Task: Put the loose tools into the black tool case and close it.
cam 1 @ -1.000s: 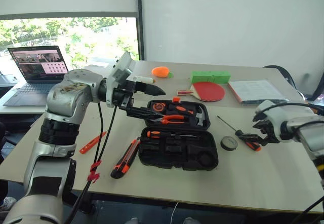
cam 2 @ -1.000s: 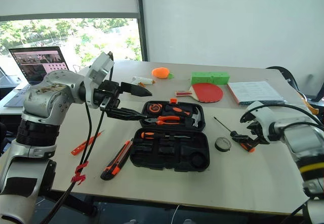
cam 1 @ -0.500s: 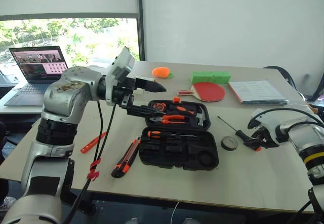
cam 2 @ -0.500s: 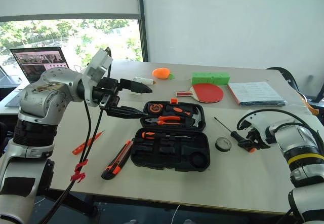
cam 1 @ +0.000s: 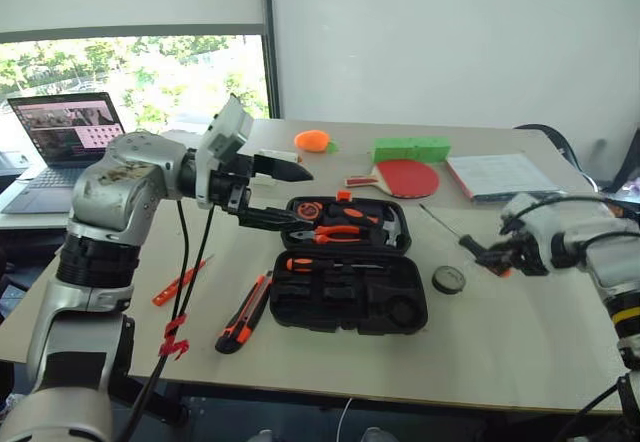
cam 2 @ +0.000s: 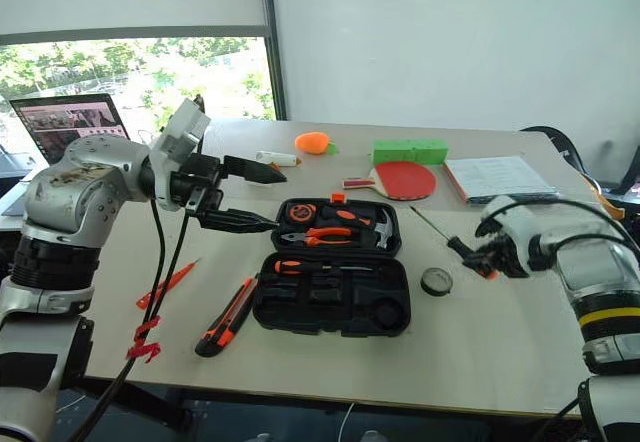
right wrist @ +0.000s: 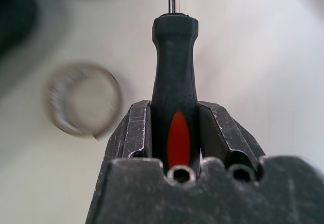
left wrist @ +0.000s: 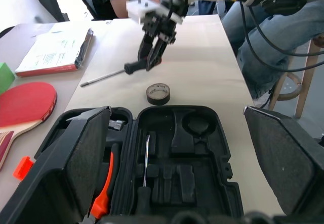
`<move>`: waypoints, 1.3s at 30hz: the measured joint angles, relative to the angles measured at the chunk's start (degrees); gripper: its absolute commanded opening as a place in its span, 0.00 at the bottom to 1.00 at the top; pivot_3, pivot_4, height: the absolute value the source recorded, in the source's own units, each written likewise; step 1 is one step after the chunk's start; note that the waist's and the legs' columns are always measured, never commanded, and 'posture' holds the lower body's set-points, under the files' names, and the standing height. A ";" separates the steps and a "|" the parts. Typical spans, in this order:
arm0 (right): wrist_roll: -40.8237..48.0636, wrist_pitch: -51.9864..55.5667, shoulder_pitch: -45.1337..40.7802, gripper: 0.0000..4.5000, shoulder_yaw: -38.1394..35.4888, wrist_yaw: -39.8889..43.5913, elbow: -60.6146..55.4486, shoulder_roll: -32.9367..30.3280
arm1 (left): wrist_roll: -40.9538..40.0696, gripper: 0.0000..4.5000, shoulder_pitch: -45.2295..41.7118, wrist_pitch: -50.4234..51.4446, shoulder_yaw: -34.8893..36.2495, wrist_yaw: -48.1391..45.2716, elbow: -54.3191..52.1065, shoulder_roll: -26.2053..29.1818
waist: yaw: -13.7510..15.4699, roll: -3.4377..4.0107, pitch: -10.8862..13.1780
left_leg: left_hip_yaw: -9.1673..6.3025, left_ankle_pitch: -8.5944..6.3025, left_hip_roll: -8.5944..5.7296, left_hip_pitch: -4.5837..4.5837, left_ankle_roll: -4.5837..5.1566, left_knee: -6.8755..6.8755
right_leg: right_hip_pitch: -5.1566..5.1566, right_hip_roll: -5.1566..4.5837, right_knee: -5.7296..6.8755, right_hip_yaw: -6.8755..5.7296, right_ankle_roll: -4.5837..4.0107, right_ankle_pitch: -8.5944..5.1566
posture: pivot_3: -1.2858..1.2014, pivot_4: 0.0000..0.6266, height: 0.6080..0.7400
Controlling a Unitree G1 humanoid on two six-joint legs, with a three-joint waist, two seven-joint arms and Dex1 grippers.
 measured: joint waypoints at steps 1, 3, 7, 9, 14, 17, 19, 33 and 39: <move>-0.02 -1.24 -0.82 0.22 0.83 1.44 -2.65 0.04 | 0.10 1.00 0.43 0.07 0.11 -0.29 0.22 1.26 | -0.33 0.02 0.01 | 0.01 0.00 0.02 0.03 0.00 -0.03 | -0.01 0.01 0.00 0.02 -0.01 0.00 | 0.52 0.24 0.97; -0.09 -1.74 -2.71 0.22 2.76 3.21 -5.42 1.44 | 0.05 1.00 1.52 0.07 0.64 -0.73 -0.22 2.45 | -0.40 0.01 0.01 | -0.01 0.00 0.03 0.04 0.00 -0.01 | 0.04 0.01 -0.01 -0.03 -0.01 0.00 | 0.52 0.24 0.97; -2.78 -3.81 -2.38 0.22 12.31 8.03 -10.90 5.65 | -0.79 1.00 4.92 1.25 1.09 -0.67 -3.46 4.13 | 0.23 -0.02 0.03 | -0.04 0.00 -0.02 -0.09 0.00 0.05 | 0.00 -0.04 -0.01 -0.09 0.00 0.00 | 0.52 0.24 0.97; -3.58 -4.80 -1.46 0.22 14.90 9.27 -11.99 6.38 | -0.92 1.00 5.72 1.50 1.27 -0.36 -4.79 4.73 | 0.81 -0.02 0.04 | -0.03 0.00 -0.07 -0.16 0.00 0.06 | -0.05 -0.11 -0.04 -0.11 0.01 0.00 | 0.52 0.24 0.97; -7.33 -5.47 -2.49 0.22 16.44 9.07 -11.72 8.28 | -1.30 1.00 6.74 2.76 2.15 0.80 -7.39 5.73 | 1.30 -0.21 0.04 | 0.00 0.01 -0.03 -0.06 -0.01 0.12 | 0.02 -0.09 -0.02 -0.12 0.00 0.02 | 0.52 0.24 0.97; -8.55 -5.69 -3.18 0.22 16.61 8.79 -10.76 9.46 | -1.88 1.00 6.74 3.35 2.20 1.25 -8.27 5.74 | 1.04 -0.22 0.04 | 0.02 0.03 0.02 0.05 -0.05 0.12 | 0.07 -0.03 0.06 -0.11 -0.06 0.05 | 0.52 0.24 0.97; -9.04 -5.67 -3.50 0.22 16.61 8.79 -10.41 10.18 | -2.18 1.00 6.74 3.67 2.20 1.51 -8.42 5.74 | 0.84 -0.22 0.04 | 0.01 0.04 0.05 0.09 -0.06 0.13 | 0.05 0.02 0.18 -0.10 -0.10 0.04 | 0.52 0.24 0.97; -9.98 0.87 -4.72 0.22 16.45 8.08 -12.15 14.24 | -2.49 1.00 6.87 3.64 2.20 2.67 -8.43 5.56 | -0.50 -0.23 0.04 | -0.03 0.05 0.12 0.12 -0.08 0.11 | -0.05 0.11 0.42 -0.09 -0.21 -0.03 | 0.52 0.24 0.97; -8.49 3.07 -5.95 0.22 17.03 8.18 -15.23 16.40 | -2.44 1.00 6.86 3.46 2.04 2.88 -8.41 4.69 | 0.01 -0.23 0.05 | -0.05 0.05 0.08 0.02 -0.08 0.11 | -0.09 0.05 0.39 -0.12 -0.20 -0.03 | 0.52 0.24 0.97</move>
